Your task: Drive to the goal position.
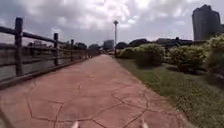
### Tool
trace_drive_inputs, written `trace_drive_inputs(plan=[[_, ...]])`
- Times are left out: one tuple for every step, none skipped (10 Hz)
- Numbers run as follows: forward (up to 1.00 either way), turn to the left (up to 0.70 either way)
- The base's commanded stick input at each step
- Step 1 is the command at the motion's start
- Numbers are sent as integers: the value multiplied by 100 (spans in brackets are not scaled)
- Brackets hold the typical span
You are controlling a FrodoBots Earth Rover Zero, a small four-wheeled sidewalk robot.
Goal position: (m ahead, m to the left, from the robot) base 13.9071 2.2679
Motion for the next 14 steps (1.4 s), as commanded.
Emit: trace_drive_inputs(plan=[[70, 0], [70, 2], [70, 1], [70, 0], [70, 0], [70, 0], [70, 2], [70, 0], [70, 2], [70, 2], [70, 2], [70, 2], [69, 2], [66, 2]])
